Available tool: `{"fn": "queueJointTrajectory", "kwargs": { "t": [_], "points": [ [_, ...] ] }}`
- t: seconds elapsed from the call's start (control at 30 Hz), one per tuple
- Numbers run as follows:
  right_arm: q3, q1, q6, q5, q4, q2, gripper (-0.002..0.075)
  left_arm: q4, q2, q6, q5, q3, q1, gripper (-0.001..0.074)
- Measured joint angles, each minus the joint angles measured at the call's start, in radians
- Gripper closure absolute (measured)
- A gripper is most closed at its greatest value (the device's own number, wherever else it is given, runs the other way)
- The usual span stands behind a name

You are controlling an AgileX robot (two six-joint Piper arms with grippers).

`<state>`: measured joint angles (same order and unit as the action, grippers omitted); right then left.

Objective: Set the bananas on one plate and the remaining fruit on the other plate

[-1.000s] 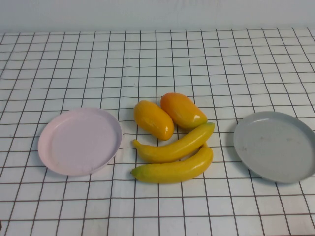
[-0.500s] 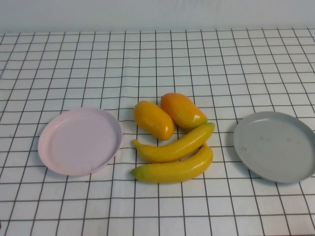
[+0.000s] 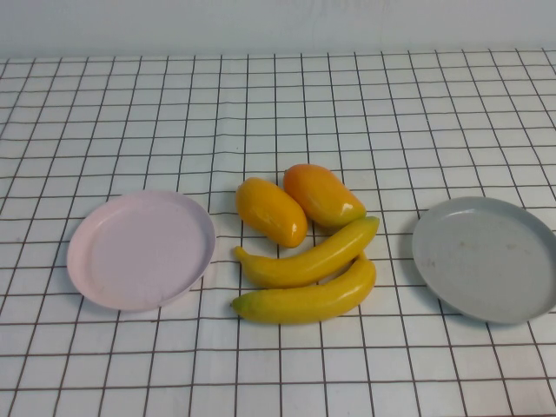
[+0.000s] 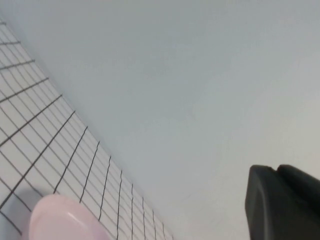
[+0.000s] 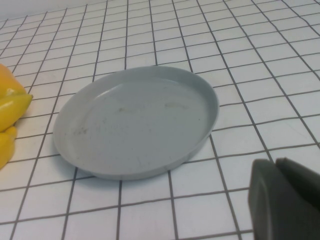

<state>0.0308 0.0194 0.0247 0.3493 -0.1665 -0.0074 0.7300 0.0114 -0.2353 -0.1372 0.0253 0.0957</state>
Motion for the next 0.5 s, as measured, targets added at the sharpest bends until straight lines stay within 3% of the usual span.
{"fn": "queueJointTrajectory", "kwargs": {
  "t": [0.13, 0.2, 0.33, 0.5],
  "points": [
    [0.0, 0.0, 0.0, 0.0, 0.0, 0.0, 0.0742, 0.006, 0.0, 0.004, -0.044, 0.0, 0.0, 0.0738],
    [0.0, 0.0, 0.0, 0.0, 0.0, 0.0, 0.0742, -0.059, 0.0, 0.0, 0.017, -0.013, 0.0, 0.0738],
    [0.0, 0.0, 0.0, 0.0, 0.0, 0.0, 0.0742, -0.305, -0.011, 0.021, 0.408, -0.179, 0.0, 0.0738],
    [0.0, 0.0, 0.0, 0.0, 0.0, 0.0, 0.0742, -0.421, -0.182, 0.279, 0.75, -0.439, 0.0, 0.0738]
  ]
}}
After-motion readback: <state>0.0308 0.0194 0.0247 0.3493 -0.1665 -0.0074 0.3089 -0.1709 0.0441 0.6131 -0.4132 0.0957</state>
